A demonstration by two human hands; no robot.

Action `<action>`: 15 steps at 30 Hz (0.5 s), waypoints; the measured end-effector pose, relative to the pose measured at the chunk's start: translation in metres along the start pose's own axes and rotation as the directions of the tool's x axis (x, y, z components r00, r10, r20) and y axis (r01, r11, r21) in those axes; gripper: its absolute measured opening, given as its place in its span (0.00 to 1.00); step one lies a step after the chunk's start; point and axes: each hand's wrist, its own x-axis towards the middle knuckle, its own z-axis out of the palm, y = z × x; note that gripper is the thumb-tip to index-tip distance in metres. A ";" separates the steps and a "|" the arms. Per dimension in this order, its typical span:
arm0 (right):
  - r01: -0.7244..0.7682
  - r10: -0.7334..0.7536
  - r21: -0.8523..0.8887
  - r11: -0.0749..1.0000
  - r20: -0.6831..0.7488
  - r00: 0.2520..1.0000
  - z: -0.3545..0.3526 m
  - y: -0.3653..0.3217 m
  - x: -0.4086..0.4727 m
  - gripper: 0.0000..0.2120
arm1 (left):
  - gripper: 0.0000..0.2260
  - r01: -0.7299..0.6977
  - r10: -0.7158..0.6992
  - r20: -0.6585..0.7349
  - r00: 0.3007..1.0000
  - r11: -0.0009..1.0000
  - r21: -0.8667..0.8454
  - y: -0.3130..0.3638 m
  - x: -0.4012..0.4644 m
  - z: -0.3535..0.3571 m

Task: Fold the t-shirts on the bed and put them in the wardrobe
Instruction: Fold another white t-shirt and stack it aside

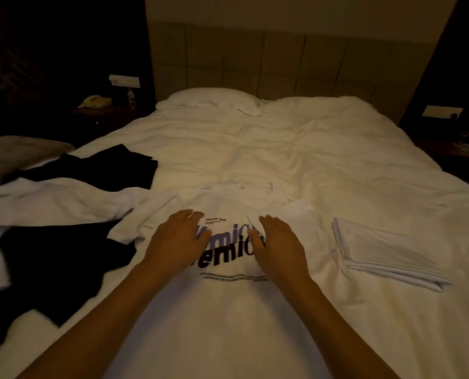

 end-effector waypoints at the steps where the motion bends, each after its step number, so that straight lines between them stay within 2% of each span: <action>1: 0.022 -0.022 0.027 0.999 0.014 1.000 0.006 -0.015 0.003 0.26 | 0.24 0.035 -0.035 -0.027 0.999 0.999 -0.013 -0.012 -0.005 -0.009; 4: 0.097 -0.105 0.105 0.990 0.073 0.992 0.031 -0.061 0.011 0.24 | 0.22 0.181 -0.181 -0.090 0.979 0.983 -0.006 -0.053 -0.020 -0.027; 8: 0.092 -0.152 0.308 0.947 0.178 0.972 0.078 -0.108 0.031 0.20 | 0.15 0.311 -0.312 -0.179 0.933 0.950 -0.037 -0.114 -0.026 -0.029; 10: 0.140 -0.214 0.346 0.928 0.185 0.959 0.099 -0.125 0.046 0.20 | 0.14 0.331 -0.339 -0.178 0.924 0.941 -0.073 -0.136 -0.024 -0.029; 15: 0.256 -0.375 0.449 0.856 0.199 0.906 0.139 -0.158 0.086 0.18 | 0.12 0.273 -0.298 -0.145 0.944 0.947 -0.169 -0.165 -0.007 -0.026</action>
